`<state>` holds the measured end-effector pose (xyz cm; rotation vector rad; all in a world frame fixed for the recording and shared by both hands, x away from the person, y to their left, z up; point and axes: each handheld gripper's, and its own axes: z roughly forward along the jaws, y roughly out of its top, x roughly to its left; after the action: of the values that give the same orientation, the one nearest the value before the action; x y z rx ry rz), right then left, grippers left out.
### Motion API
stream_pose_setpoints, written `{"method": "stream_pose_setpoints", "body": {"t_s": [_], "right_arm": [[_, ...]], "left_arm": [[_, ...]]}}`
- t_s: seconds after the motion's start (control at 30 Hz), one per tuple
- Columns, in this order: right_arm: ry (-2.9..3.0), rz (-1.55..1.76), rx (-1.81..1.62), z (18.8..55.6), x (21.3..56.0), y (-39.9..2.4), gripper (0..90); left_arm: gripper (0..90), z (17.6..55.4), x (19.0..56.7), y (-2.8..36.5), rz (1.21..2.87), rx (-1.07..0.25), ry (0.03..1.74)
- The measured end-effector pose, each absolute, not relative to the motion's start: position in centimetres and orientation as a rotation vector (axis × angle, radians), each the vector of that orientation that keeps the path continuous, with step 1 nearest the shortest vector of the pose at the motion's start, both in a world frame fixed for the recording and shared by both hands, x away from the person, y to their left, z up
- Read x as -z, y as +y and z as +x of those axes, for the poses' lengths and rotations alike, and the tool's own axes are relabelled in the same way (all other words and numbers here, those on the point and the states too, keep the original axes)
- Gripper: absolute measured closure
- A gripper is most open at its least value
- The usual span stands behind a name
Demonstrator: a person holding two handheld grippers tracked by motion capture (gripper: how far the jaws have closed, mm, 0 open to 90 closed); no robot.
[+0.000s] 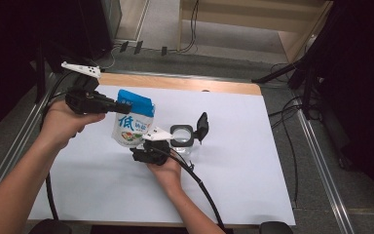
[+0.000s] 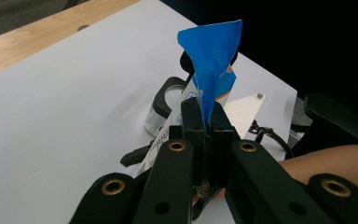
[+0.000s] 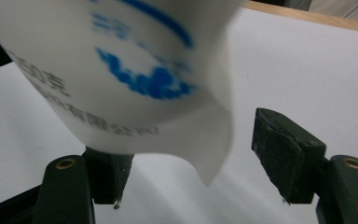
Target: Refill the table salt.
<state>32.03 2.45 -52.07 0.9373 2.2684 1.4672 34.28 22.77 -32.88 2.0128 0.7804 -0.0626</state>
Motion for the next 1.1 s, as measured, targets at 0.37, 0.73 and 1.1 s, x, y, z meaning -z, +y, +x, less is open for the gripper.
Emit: {"method": "stream_pose_setpoints", "body": {"t_s": [0.37,0.73,1.1], "right_arm": [[2.210,0.914,-1.490,31.7,51.6,2.2,37.4],[2.245,0.760,-1.455,30.1,51.5,2.7,41.3],[2.338,0.755,-1.439,30.1,52.7,2.3,54.0]], "left_arm": [[90.0,34.3,32.8,21.6,2.011,0.079,0.797],[88.9,35.1,33.8,20.1,2.025,0.046,0.793],[87.0,36.0,35.6,18.5,2.042,0.070,0.790]]}}
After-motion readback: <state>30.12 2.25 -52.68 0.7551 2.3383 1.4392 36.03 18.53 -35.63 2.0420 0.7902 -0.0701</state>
